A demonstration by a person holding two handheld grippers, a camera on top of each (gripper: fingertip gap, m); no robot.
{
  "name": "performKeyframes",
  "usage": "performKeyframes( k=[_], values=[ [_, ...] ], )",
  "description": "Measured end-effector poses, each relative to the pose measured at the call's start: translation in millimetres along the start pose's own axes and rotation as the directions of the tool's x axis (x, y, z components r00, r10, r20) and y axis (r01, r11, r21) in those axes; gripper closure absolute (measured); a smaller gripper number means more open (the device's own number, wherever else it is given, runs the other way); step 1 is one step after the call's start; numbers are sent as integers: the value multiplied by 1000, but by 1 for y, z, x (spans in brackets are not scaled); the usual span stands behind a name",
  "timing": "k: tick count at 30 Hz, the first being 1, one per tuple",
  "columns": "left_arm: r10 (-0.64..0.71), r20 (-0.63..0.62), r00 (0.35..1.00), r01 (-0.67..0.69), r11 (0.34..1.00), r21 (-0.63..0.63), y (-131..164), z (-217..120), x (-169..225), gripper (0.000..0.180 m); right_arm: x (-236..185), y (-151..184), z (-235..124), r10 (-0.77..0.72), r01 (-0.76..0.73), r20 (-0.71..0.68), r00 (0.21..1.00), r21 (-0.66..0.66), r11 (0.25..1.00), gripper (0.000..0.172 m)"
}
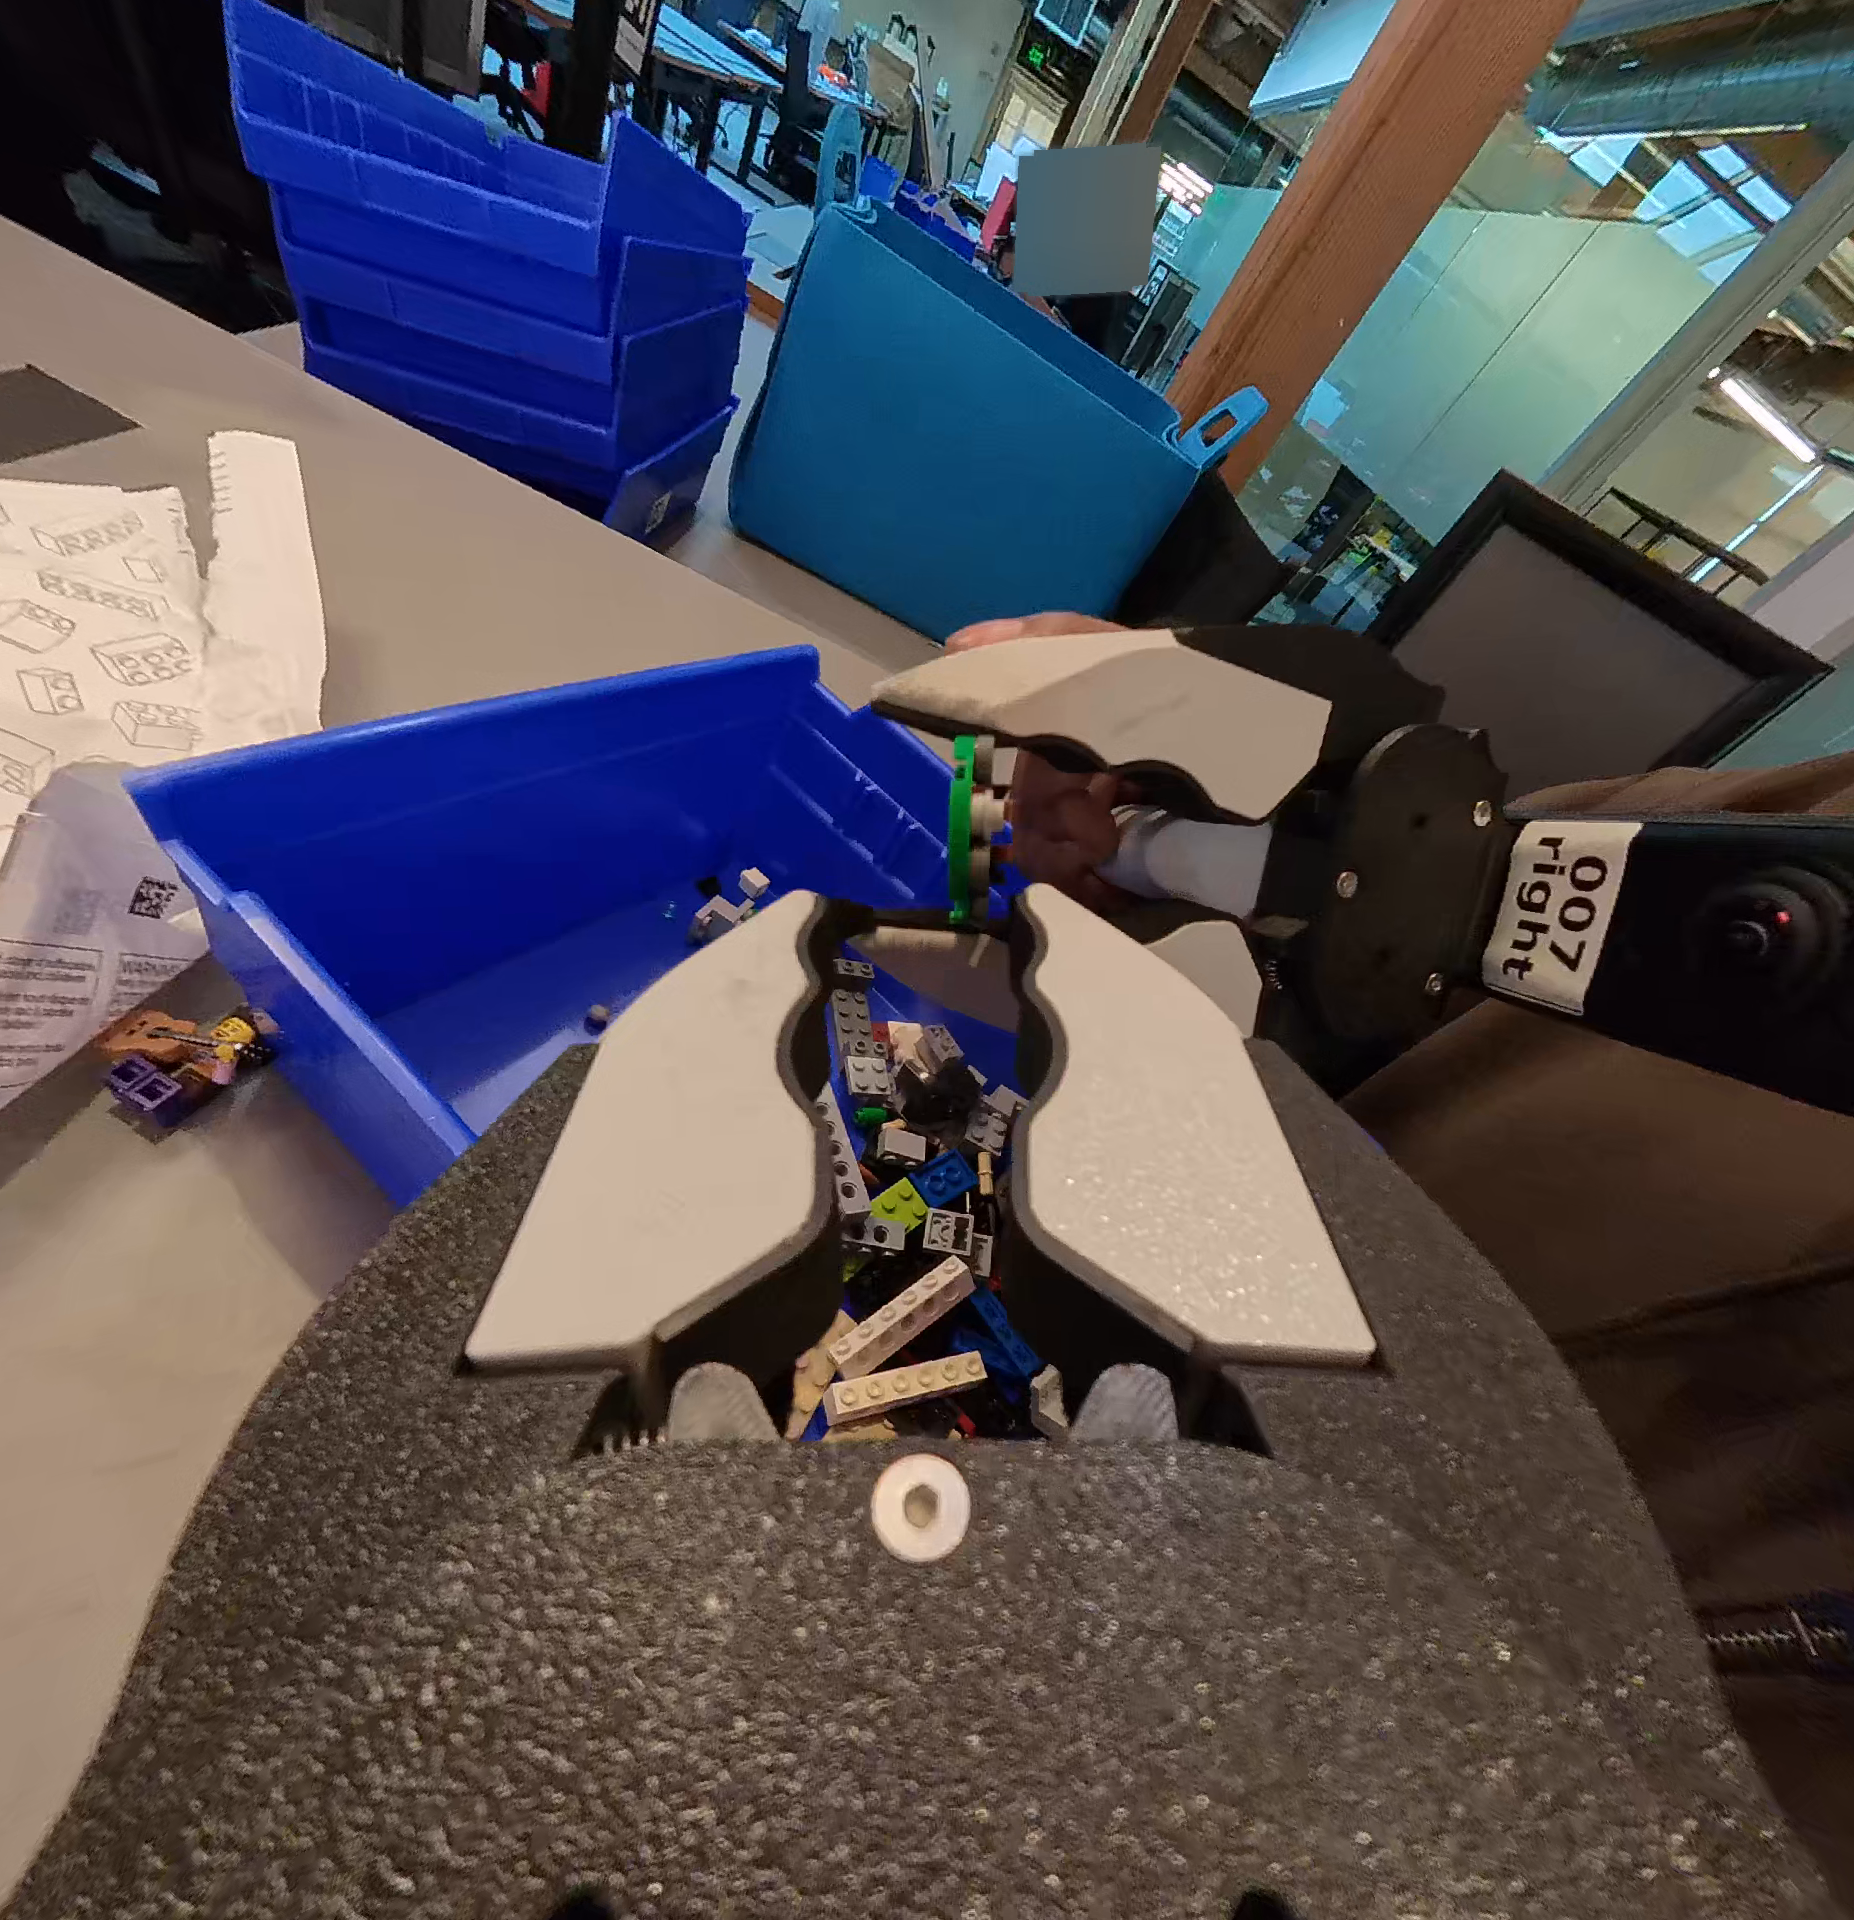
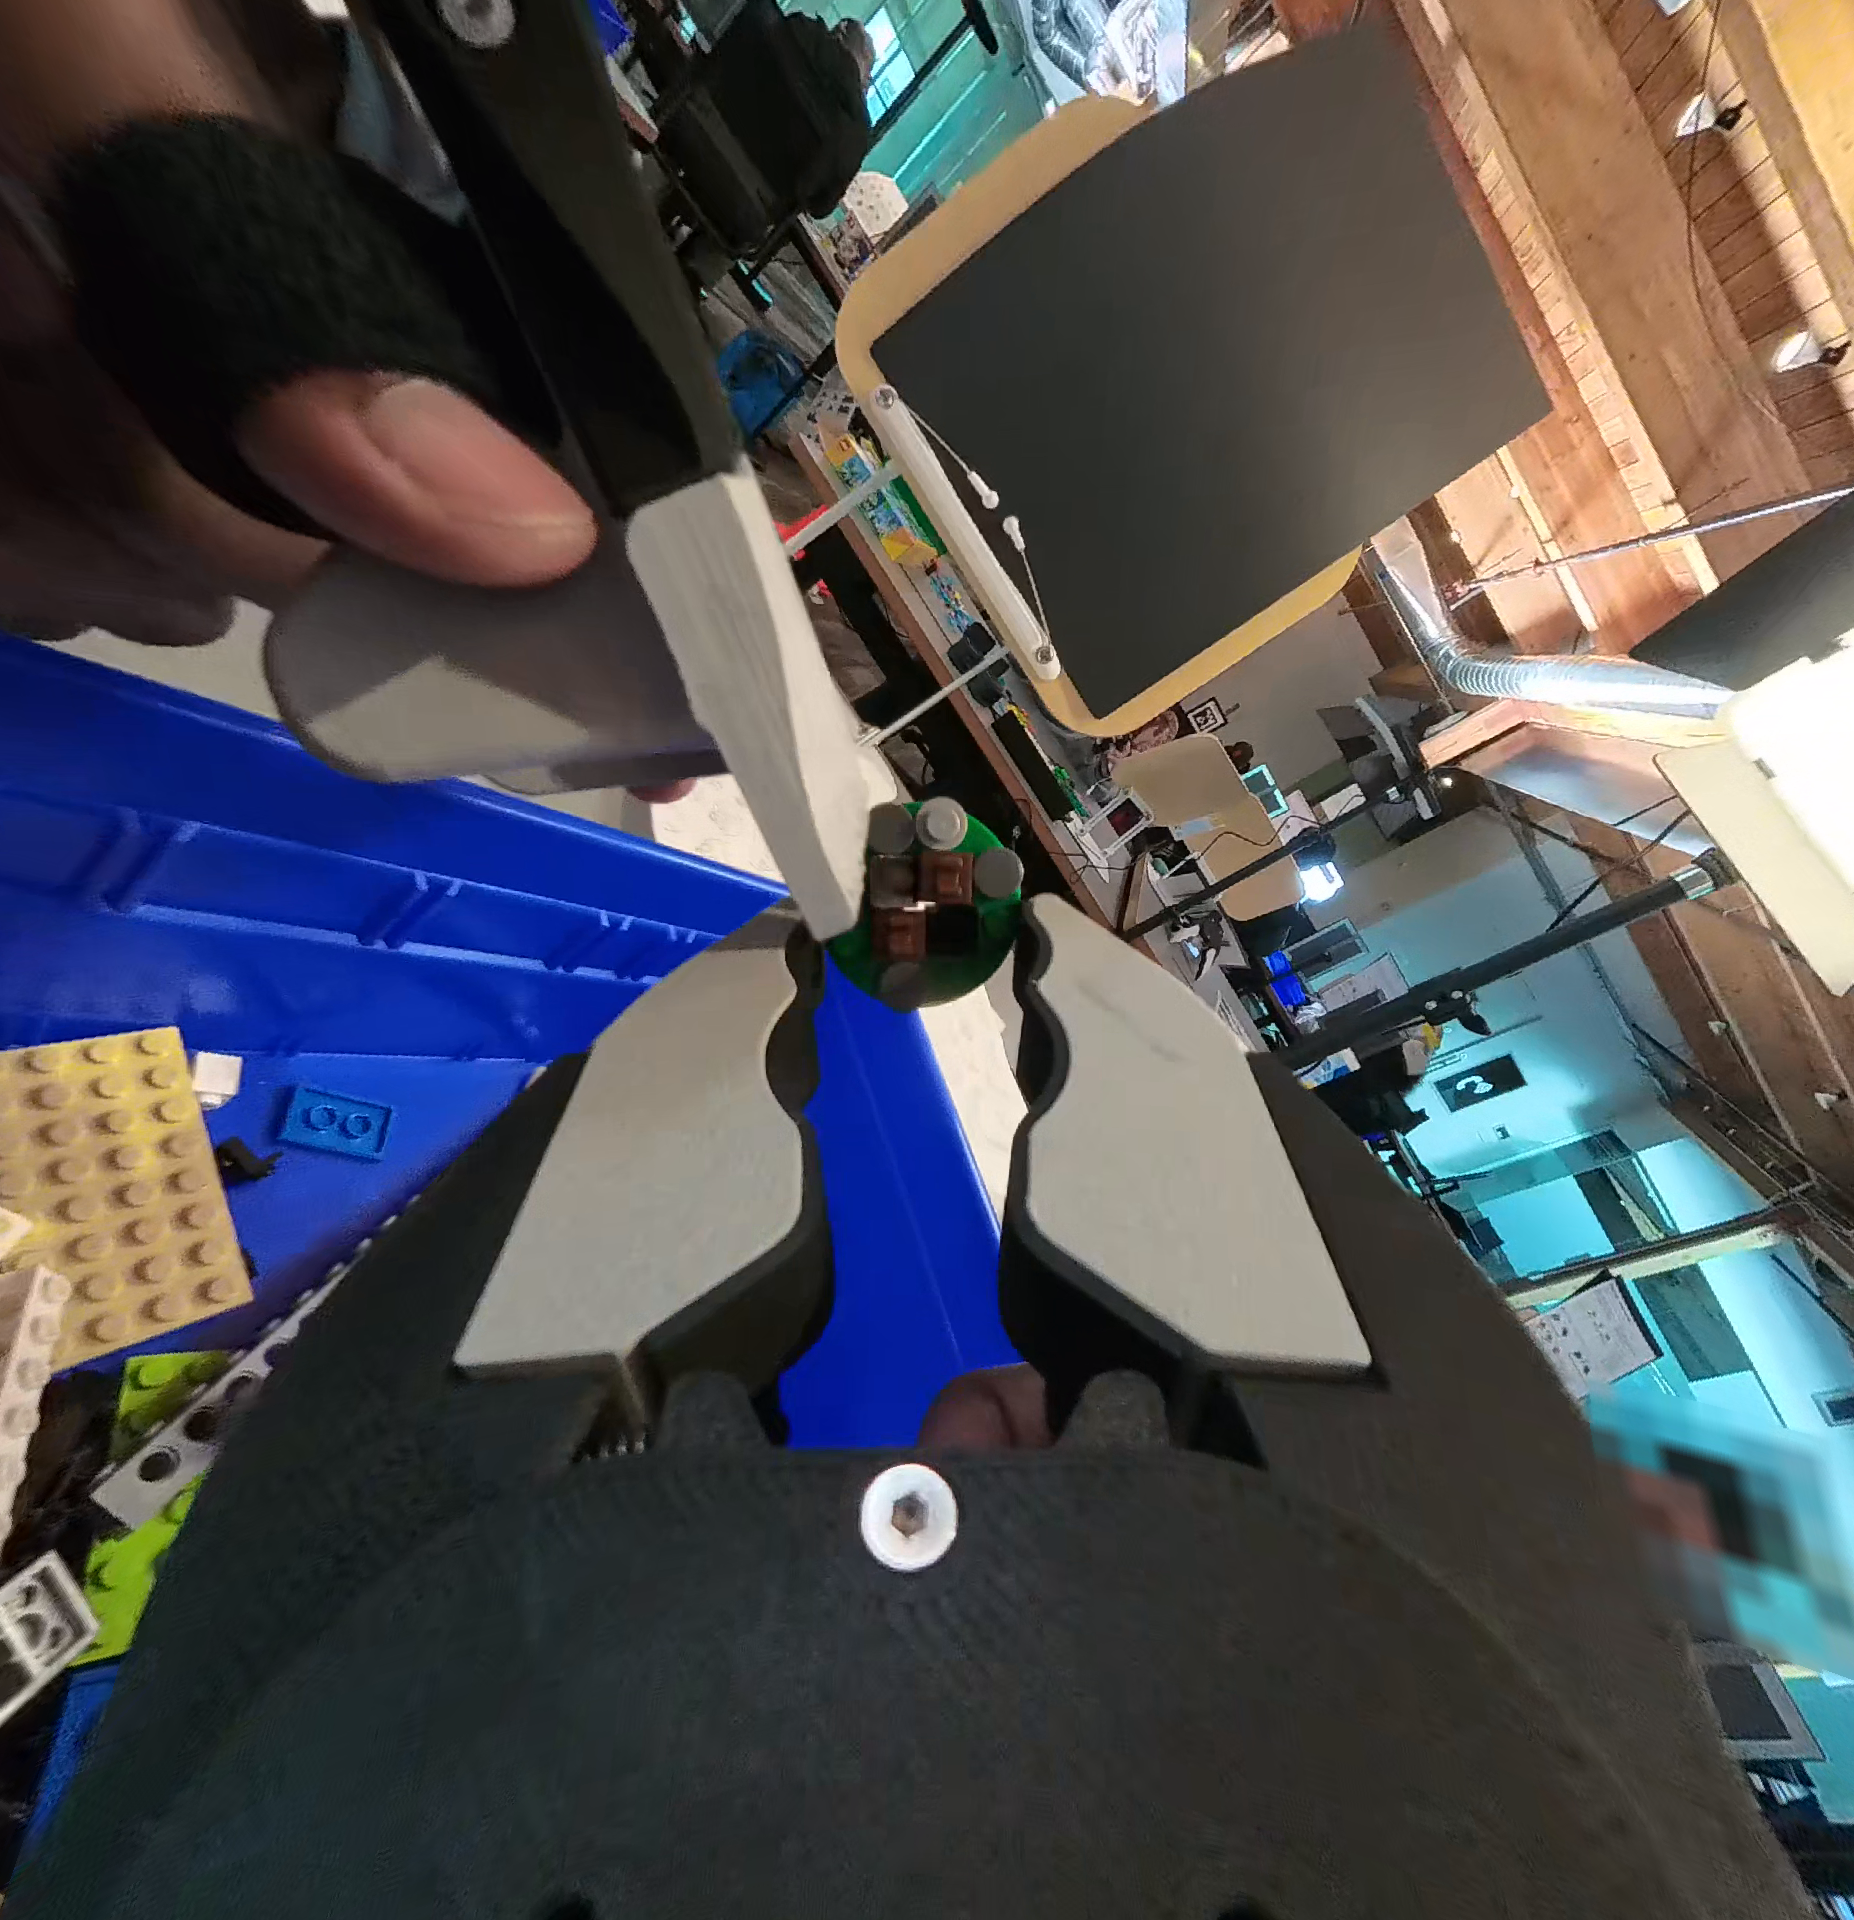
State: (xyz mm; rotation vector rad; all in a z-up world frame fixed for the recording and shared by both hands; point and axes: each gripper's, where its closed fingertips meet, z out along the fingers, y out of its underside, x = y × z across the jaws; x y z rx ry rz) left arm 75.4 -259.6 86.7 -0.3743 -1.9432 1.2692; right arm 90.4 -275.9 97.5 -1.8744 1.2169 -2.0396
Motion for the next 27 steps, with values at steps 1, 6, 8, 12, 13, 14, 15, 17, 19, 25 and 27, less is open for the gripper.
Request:
performKeyframes(
  k=[1,6,8,12,13,14,15,17,19,25,27],
  values=[
    [14,7,1000,-14,1000,-2,0,0,1,149,-1,-1,0,-1,1,3,1000,2,1000,136],
    [105,7,994,-105,995,-1,-1,-3,7,170,-7,-9,-2,-13,13,24,1000,30,999,131],
    [118,-6,993,-118,993,-17,0,-5,9,171,-11,-8,-3,-78,76,62,995,35,997,122],
    [124,4,992,-123,987,-105,6,-13,7,172,-17,-12,-11,-358,346,91,929,130,929,117],
    [136,10,991,-133,982,-133,9,-14,6,172,-18,-15,-13,-427,413,74,901,154,898,116],
    [147,11,989,-144,976,-163,12,-15,6,172,-18,-17,-13,-471,456,59,880,168,874,117],
    [159,6,987,-155,969,-194,16,-15,8,172,-17,-19,-12,-490,475,55,870,172,863,117],
    [183,-13,983,-181,952,-246,24,-14,12,172,-22,-19,-10,-507,487,85,857,183,854,116],
    [197,-40,980,-201,942,-267,28,-13,17,172,-30,-16,-7,-537,512,115,835,192,837,120],
    [175,-41,984,-179,970,-162,16,-11,16,161,-24,-13,-1,-314,295,154,937,134,946,138],
    [151,-60,987,-157,981,-117,12,-10,16,160,-21,-14,-2,-224,208,152,963,118,971,138]
  ],
)
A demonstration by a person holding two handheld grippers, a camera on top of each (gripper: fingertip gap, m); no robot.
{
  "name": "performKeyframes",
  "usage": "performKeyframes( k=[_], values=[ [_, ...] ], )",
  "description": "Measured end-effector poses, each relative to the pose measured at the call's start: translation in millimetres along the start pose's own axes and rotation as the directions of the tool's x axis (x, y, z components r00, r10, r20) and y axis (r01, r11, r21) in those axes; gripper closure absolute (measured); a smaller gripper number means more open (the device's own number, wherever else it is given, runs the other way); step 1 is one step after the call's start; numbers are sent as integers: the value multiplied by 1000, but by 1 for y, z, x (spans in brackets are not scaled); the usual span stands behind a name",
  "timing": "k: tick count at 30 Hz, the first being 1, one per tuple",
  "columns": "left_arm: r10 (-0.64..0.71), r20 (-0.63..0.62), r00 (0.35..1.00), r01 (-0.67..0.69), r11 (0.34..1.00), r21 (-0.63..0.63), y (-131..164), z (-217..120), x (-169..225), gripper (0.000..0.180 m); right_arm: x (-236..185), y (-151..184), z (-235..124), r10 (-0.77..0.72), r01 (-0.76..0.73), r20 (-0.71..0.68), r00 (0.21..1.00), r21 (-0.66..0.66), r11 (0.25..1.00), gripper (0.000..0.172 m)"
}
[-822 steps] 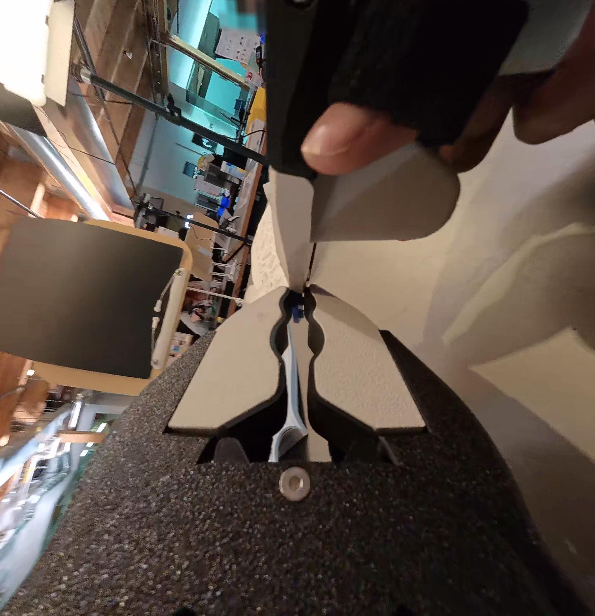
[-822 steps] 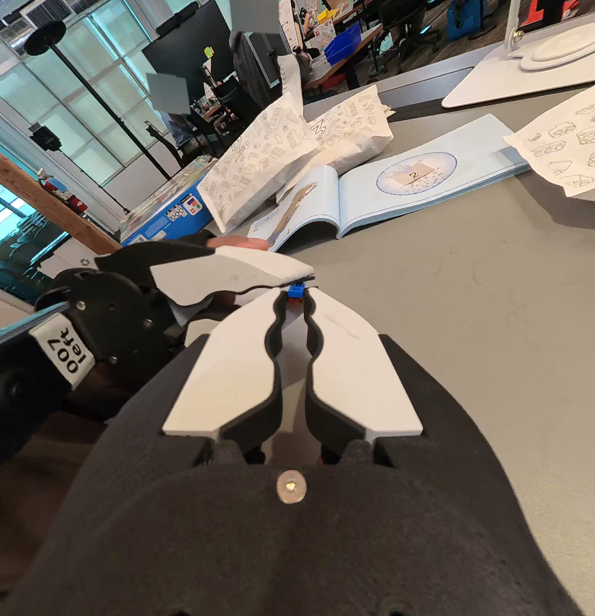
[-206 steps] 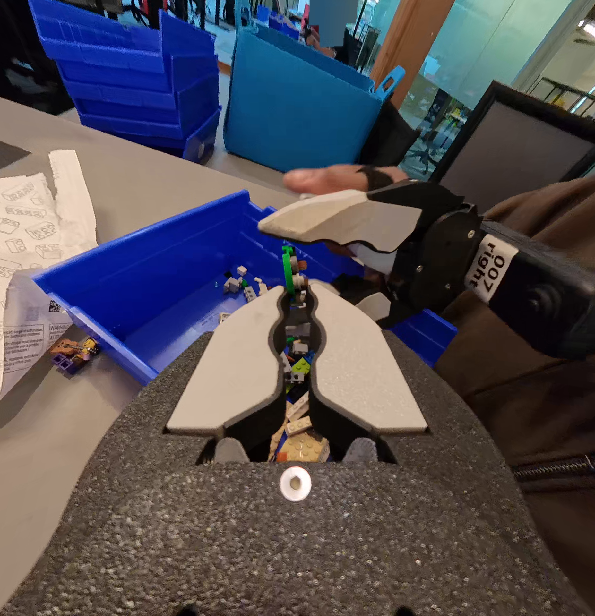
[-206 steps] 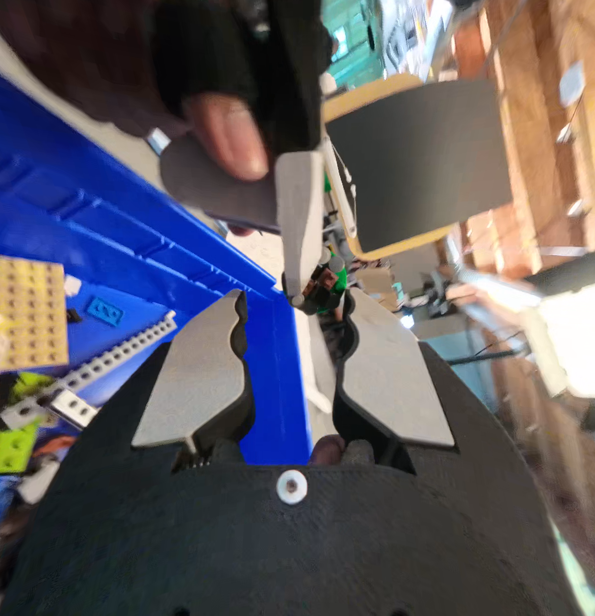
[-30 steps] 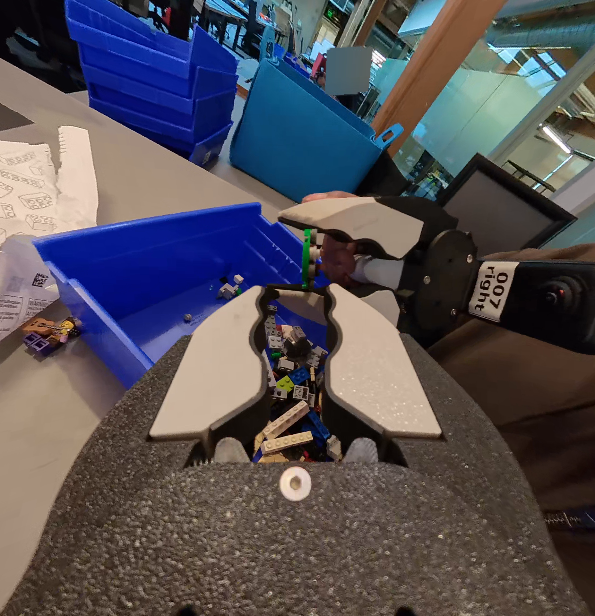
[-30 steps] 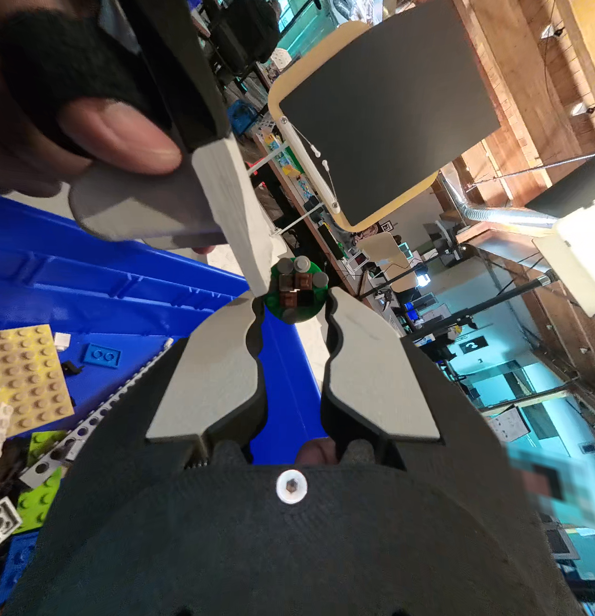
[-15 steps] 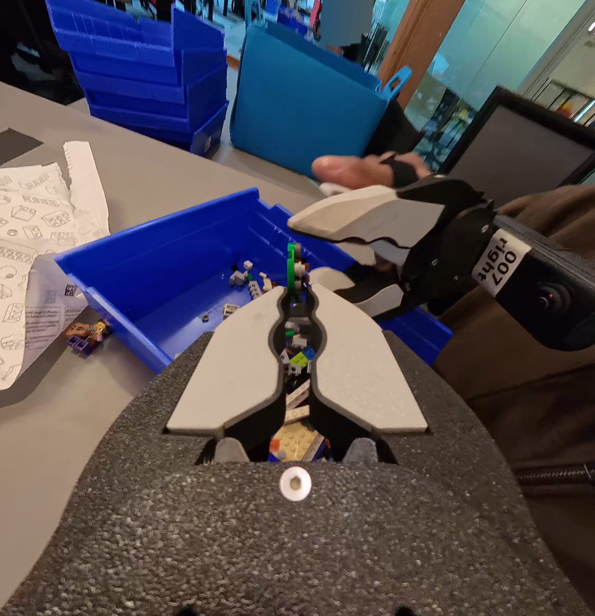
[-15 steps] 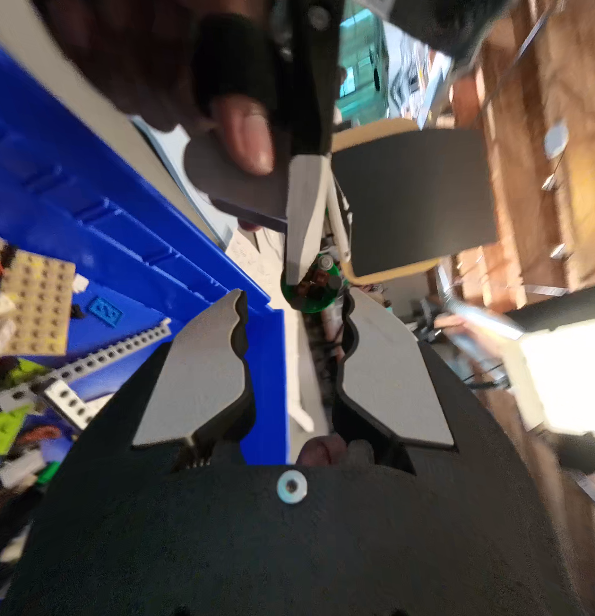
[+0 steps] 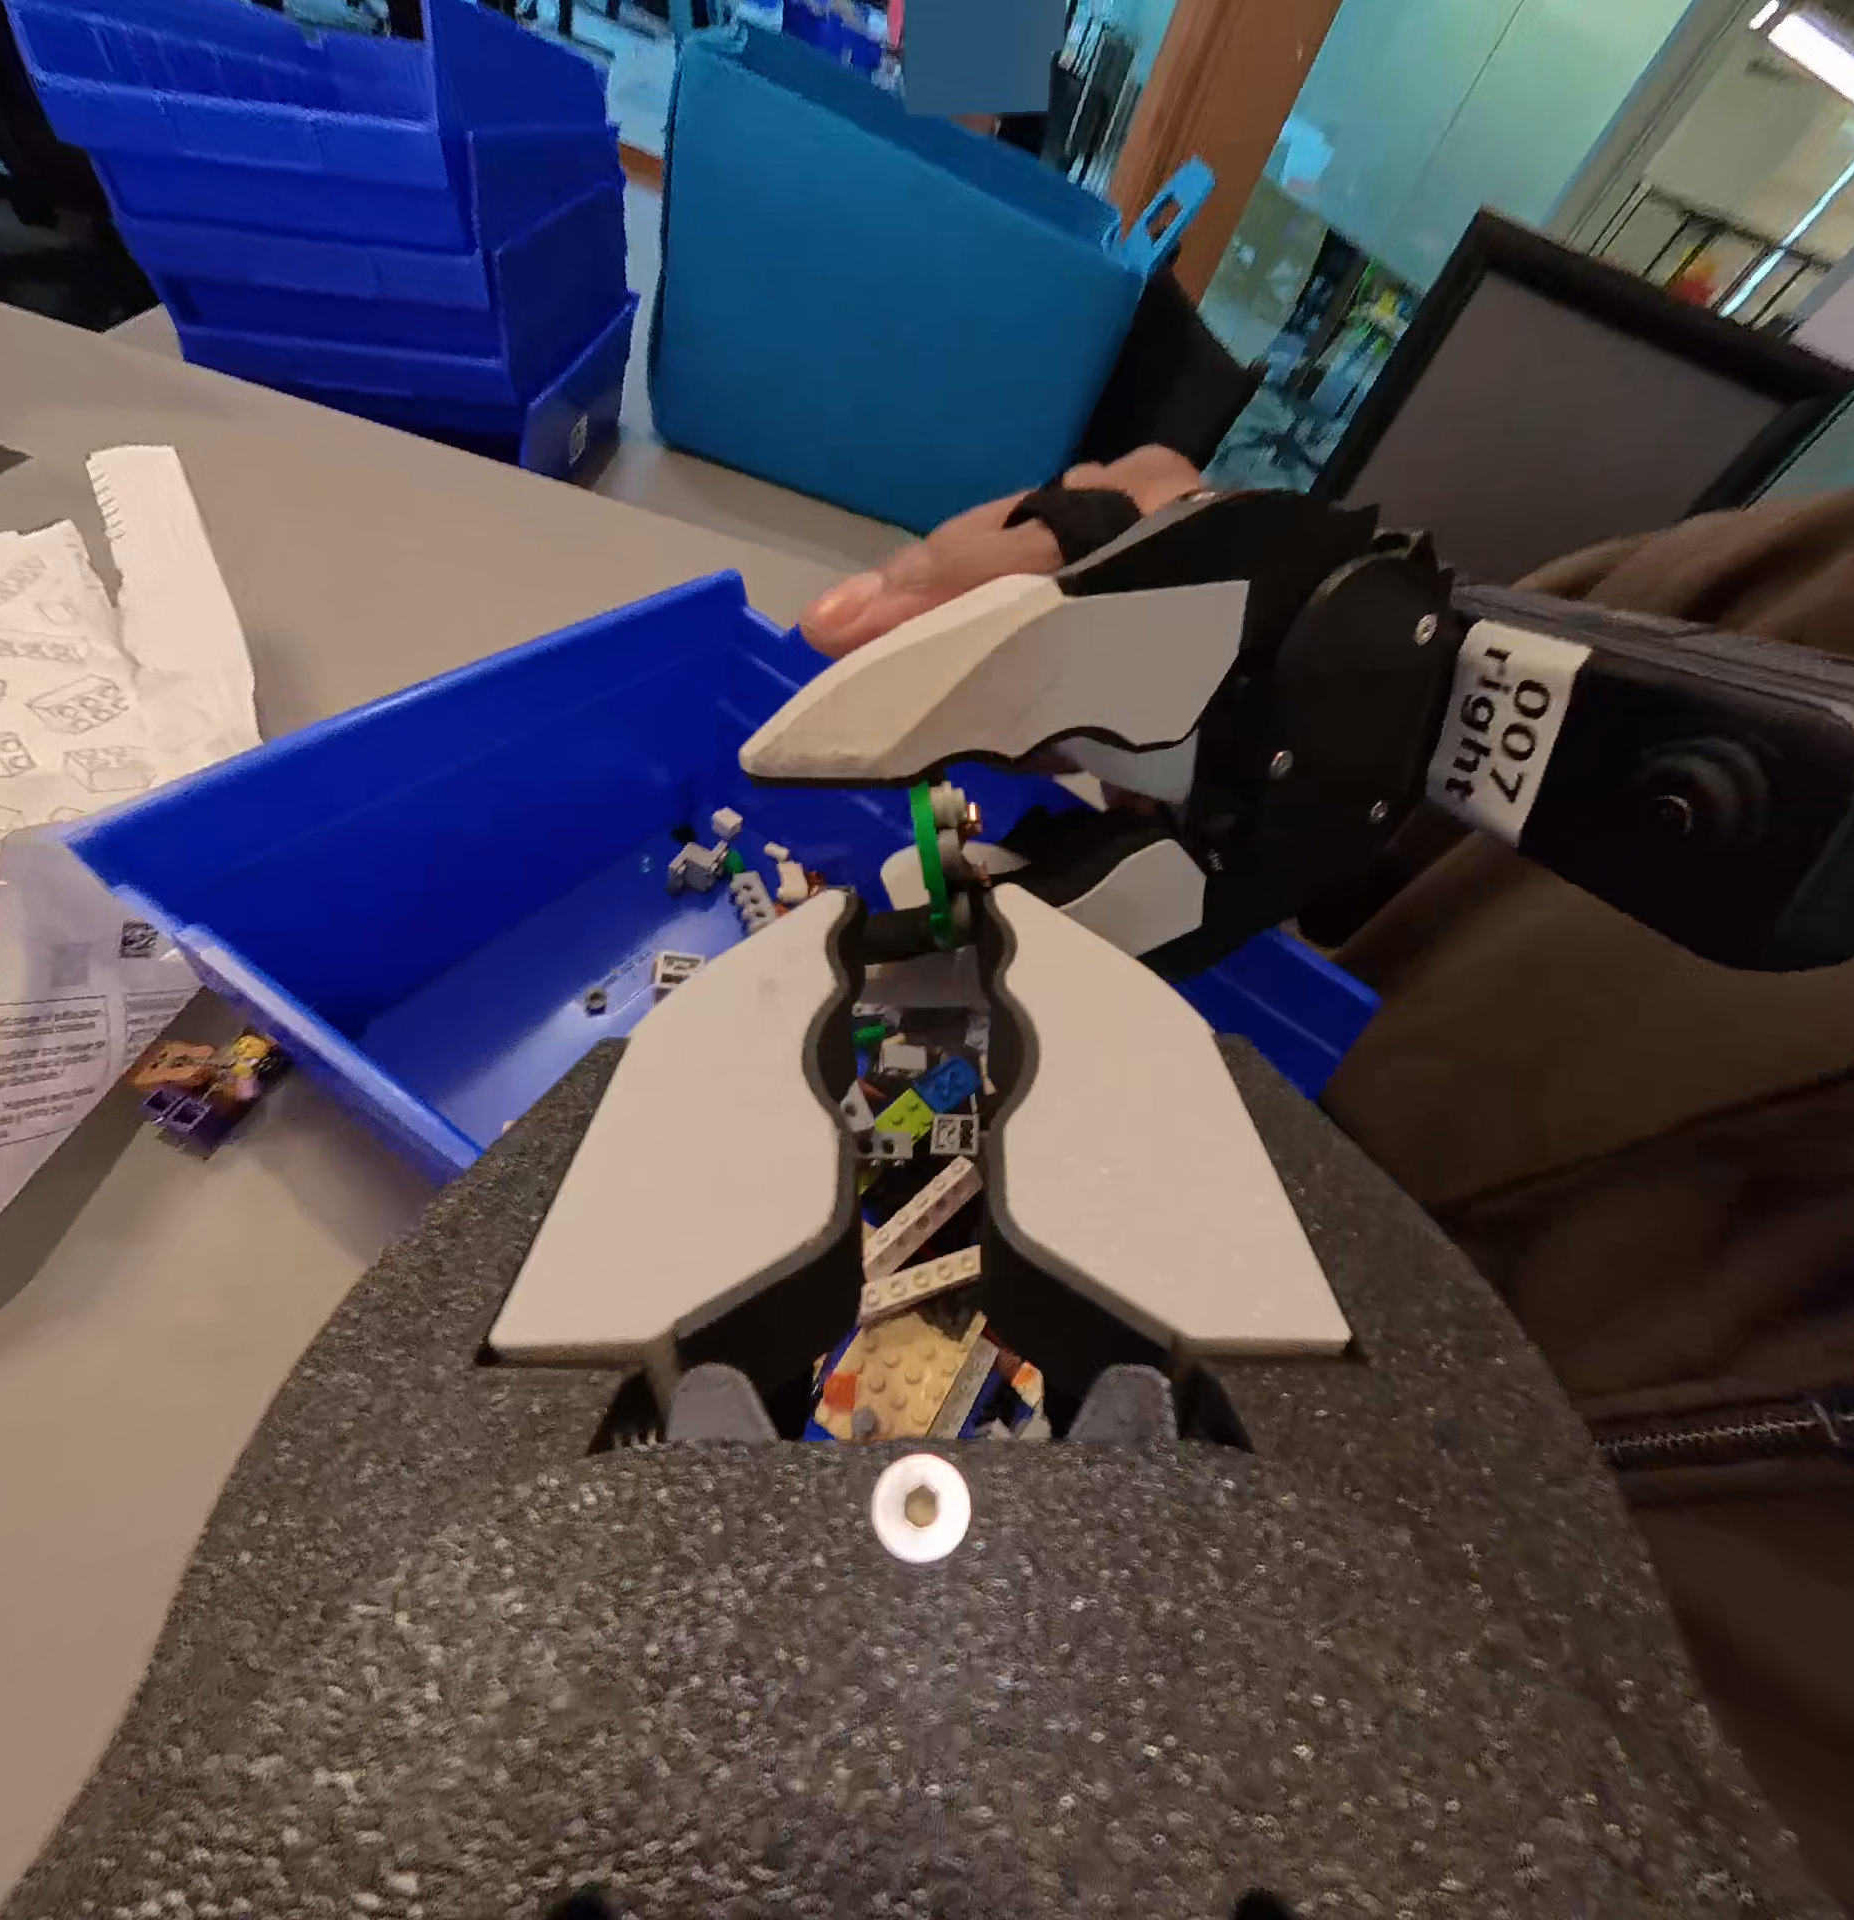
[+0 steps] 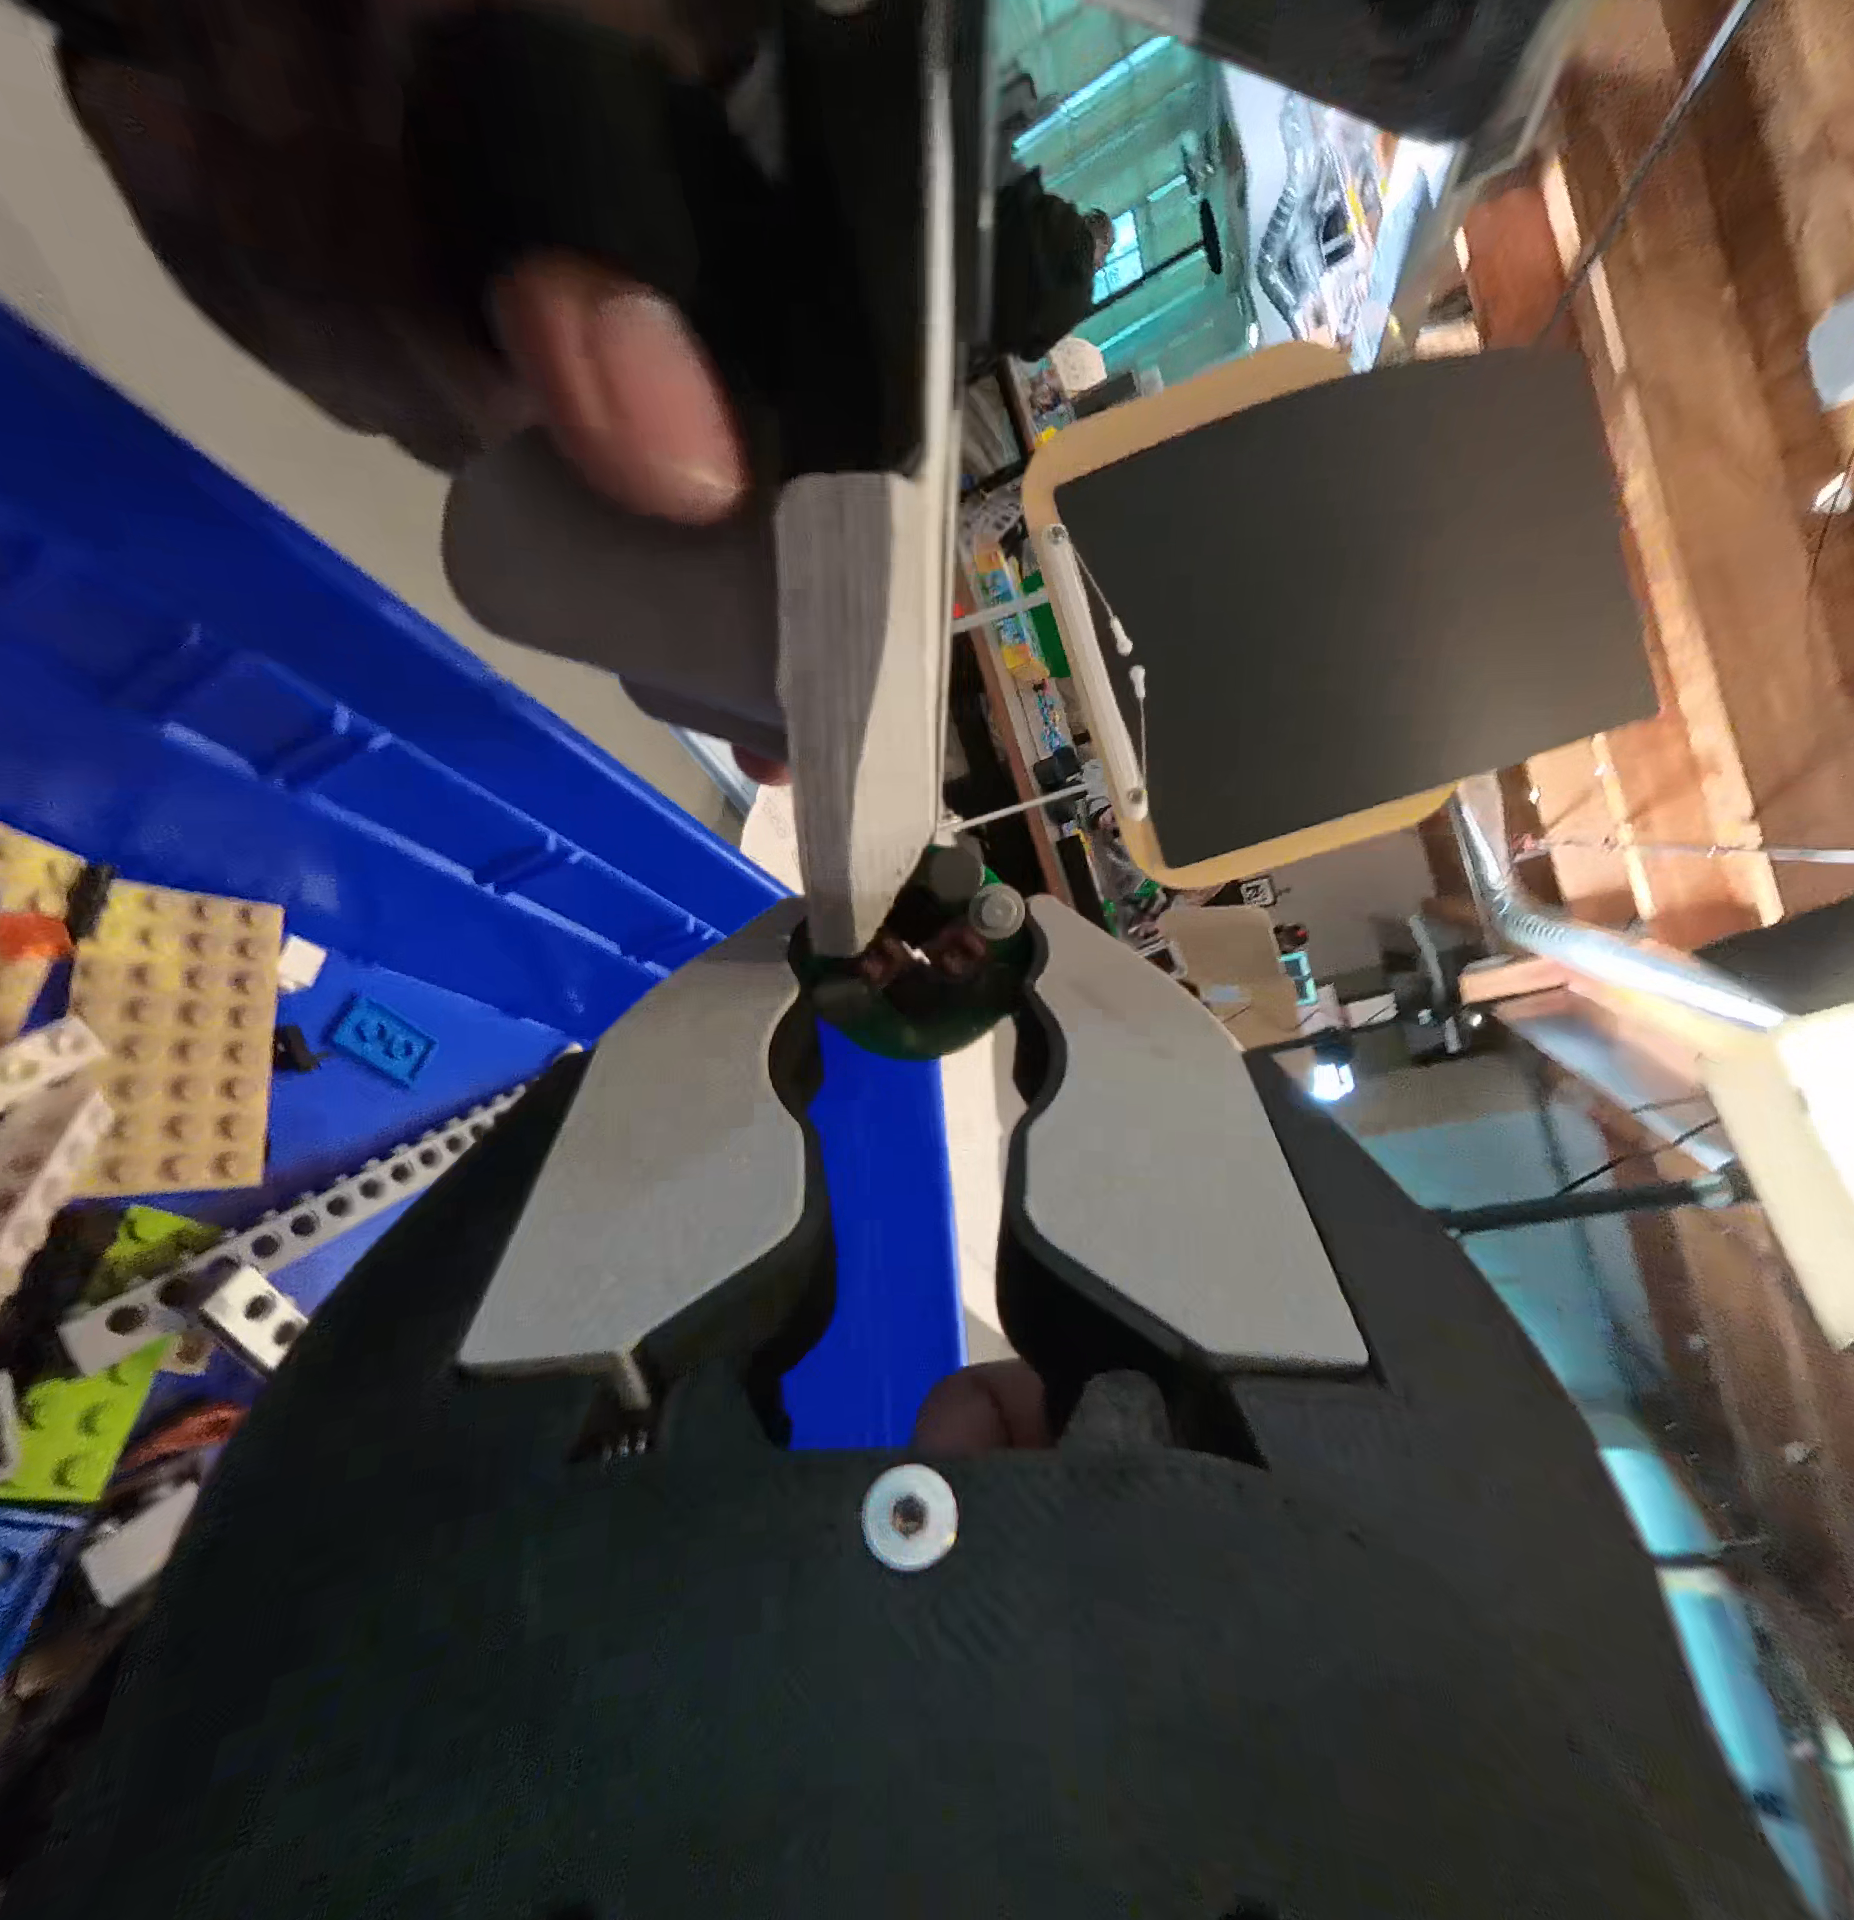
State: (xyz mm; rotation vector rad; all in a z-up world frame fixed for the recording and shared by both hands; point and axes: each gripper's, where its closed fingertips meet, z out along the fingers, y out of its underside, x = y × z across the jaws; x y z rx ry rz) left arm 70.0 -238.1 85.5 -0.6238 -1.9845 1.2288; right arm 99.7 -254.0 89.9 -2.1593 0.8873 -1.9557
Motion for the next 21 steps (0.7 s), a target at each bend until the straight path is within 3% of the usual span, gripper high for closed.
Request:
performKeyframes(
  k=[3,6,13,17,21],
  values=[
    [-20,-71,997,24,998,54,-4,2,6,171,0,1,1,69,-69,-18,997,-11,998,138],
    [-18,-81,997,23,997,69,-4,4,7,172,0,2,1,46,-46,-32,998,-5,999,138],
    [-8,-1,1000,8,998,-55,10,6,1,172,-14,0,0,-126,126,-4,992,3,992,124],
    [32,21,999,-30,996,-84,12,7,4,172,-15,1,2,-137,137,-11,991,-1,991,136],
    [-34,18,999,34,999,-7,5,8,-1,172,-9,5,5,-93,92,-26,995,-31,995,137]
  ],
)
